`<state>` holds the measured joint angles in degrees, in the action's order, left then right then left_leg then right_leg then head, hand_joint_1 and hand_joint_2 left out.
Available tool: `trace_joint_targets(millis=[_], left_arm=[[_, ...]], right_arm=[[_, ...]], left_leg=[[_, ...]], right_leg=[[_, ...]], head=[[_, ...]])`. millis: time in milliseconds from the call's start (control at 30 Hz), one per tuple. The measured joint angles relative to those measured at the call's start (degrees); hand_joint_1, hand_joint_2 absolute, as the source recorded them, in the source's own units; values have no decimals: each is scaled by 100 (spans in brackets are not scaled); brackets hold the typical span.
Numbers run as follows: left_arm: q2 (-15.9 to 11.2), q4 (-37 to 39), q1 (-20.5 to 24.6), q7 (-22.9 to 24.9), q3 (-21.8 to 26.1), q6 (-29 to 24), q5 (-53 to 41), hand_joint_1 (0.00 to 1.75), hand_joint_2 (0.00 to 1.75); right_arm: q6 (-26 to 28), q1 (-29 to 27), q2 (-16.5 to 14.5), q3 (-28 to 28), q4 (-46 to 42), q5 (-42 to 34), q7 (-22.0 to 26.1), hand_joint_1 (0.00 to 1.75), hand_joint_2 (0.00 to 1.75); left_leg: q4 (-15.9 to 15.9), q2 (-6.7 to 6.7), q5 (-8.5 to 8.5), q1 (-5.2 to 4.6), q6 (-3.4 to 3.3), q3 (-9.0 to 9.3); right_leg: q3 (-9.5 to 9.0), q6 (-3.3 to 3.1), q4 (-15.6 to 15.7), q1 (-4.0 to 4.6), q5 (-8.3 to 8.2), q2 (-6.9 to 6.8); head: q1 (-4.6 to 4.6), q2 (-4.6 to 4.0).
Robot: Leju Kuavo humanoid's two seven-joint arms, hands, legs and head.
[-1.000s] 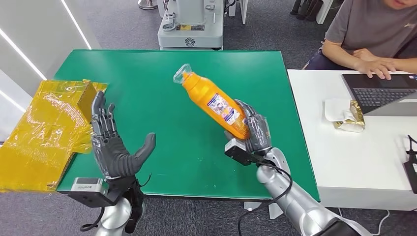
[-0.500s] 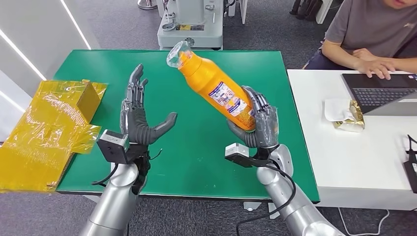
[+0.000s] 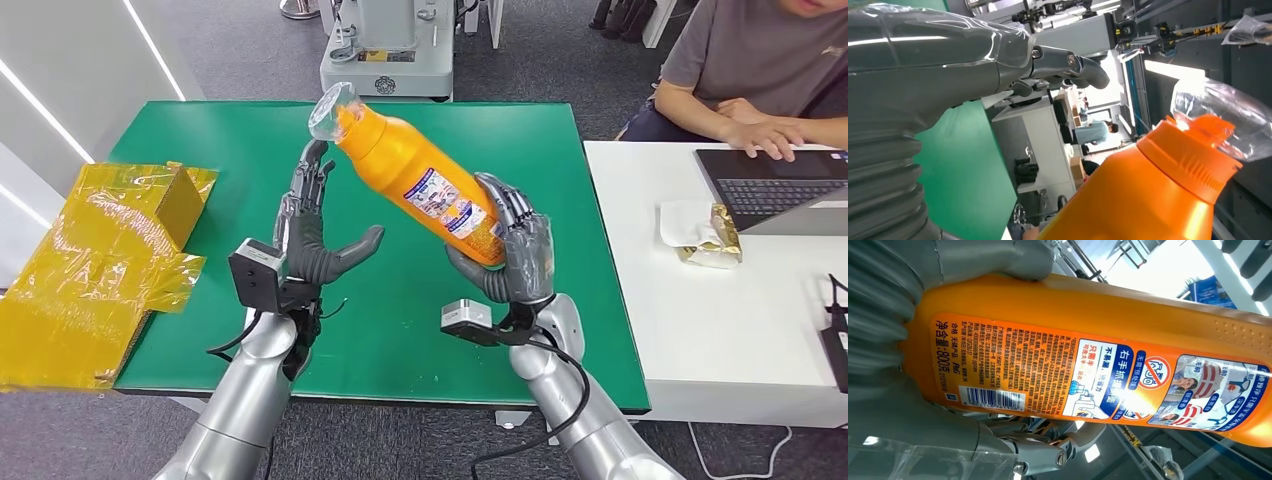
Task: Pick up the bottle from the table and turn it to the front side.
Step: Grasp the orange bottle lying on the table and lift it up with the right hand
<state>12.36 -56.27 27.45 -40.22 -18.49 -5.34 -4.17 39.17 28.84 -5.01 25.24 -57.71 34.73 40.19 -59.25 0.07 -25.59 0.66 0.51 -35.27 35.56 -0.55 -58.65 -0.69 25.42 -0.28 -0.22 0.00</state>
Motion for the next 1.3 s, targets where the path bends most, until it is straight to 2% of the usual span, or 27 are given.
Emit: trace_joint_targets(millis=[300,500,767,933,1067,1167,1300], left_arm=[[93,-83,2,2,-3,158,-178,0,175],[116,-744,-70,10,-74,-279,-686,0,175],[117,-1350,-153,117,-191,-234,-721,0,175],[119,-1379,-156,170,-249,-186,-696,0,175],[119,-1370,-159,174,-249,-160,-641,0,175],[119,-1369,-159,168,-249,-205,-596,0,175],[123,-1368,-156,105,-248,-531,-581,0,175]], right_arm=[[0,71,-78,19,517,47,1,175,175],[-90,441,-79,330,1710,-271,-11,175,175],[-74,559,-59,631,2538,-349,-15,175,175],[-10,575,-54,714,2659,-378,-15,175,175],[0,520,-29,639,2546,-32,-15,175,175],[2,410,-28,341,2318,416,-9,175,175],[2,274,-51,-218,1926,868,-3,175,175]], left_leg=[[0,-1,0,0,0,-2],[-1,-4,0,0,0,-1],[0,-4,0,0,0,-2],[-1,-2,0,0,0,-1],[-1,-2,0,0,0,0],[-1,-3,0,0,0,-1],[-1,-2,0,0,0,-1]], right_leg=[[0,0,0,0,0,-2],[-1,0,1,0,0,-6],[0,0,1,0,0,-5],[0,0,1,0,0,-4],[0,0,1,0,0,-2],[0,0,1,0,0,-3],[0,0,1,0,0,-3]], head=[[1,0],[1,0],[1,0],[1,0],[2,0],[1,0],[1,0]])
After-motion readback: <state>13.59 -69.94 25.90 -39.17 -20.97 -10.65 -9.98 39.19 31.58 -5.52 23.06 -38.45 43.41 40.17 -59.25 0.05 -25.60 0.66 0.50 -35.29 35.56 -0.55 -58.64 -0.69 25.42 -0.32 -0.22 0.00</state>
